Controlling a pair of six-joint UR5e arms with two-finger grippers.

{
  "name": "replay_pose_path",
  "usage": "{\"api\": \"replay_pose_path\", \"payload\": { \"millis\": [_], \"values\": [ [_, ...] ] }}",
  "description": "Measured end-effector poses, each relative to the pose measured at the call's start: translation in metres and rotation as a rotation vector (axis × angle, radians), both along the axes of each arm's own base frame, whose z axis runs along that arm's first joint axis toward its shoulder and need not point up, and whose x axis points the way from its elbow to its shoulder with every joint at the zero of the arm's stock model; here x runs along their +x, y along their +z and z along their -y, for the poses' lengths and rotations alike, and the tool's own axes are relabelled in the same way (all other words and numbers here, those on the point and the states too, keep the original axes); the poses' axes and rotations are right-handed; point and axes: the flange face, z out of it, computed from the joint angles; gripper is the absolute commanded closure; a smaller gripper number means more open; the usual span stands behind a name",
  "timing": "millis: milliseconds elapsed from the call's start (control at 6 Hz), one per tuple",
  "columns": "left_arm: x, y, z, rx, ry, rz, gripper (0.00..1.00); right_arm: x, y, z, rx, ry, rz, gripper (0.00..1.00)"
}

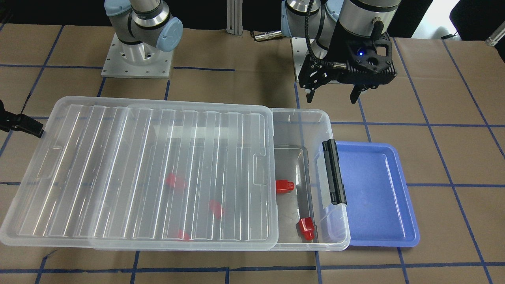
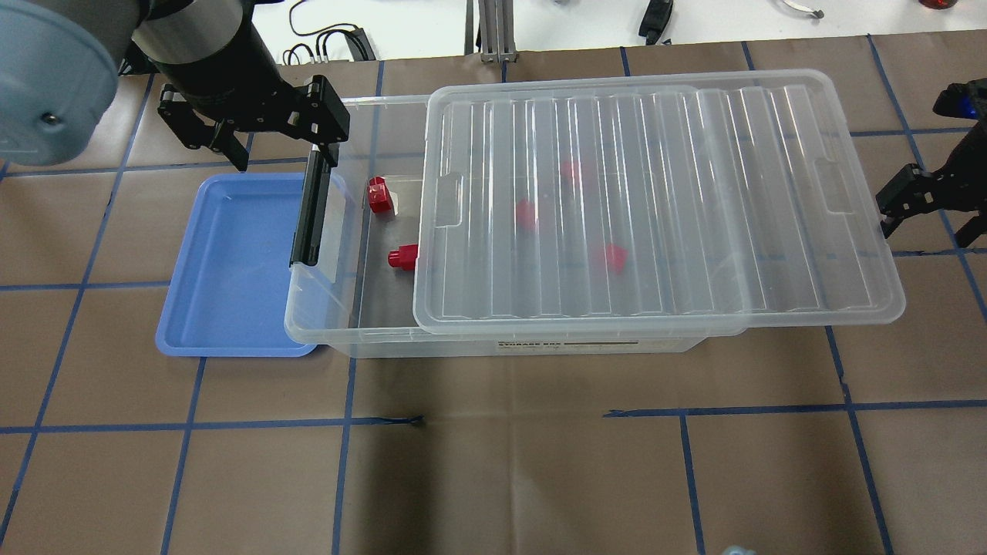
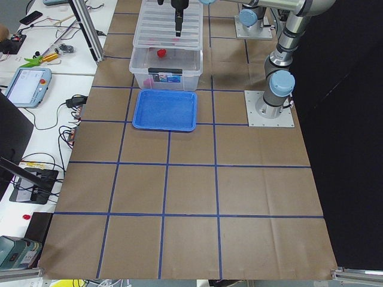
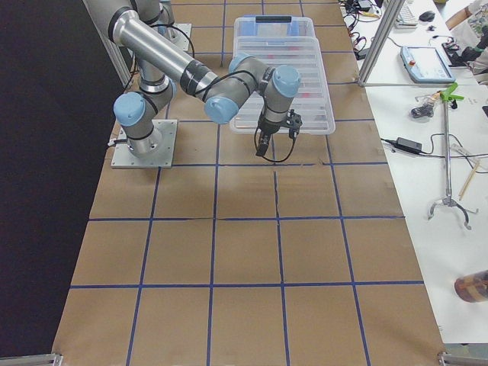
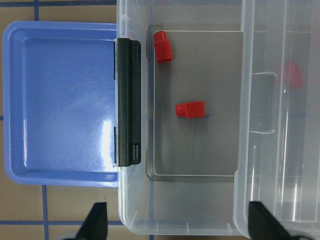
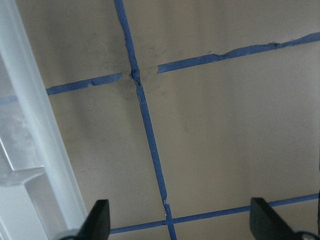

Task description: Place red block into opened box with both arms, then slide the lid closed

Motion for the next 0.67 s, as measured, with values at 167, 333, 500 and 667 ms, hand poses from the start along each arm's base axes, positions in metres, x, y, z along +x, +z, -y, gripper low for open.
{"api": "replay_pose_path", "payload": {
  "millis": [167,333,500,667],
  "values": [
    [0.002,0.001,0.0,-0.001,0.002,0.0,0.02,0.016,0.001,0.003,0.0,-0.01,-0.007,0.0],
    [0.003,0.001,0.0,0.0,0.004,0.0,0.02,0.03,0.001,0.004,0.001,-0.025,-0.01,0.0],
    [0.004,0.001,0.001,0.0,0.005,0.0,0.02,0.04,-0.001,0.002,0.003,-0.044,-0.005,0.0],
    [0.005,0.001,0.001,0.0,0.007,-0.001,0.02,0.049,-0.003,-0.003,0.007,-0.063,-0.002,0.0]
  ]
}}
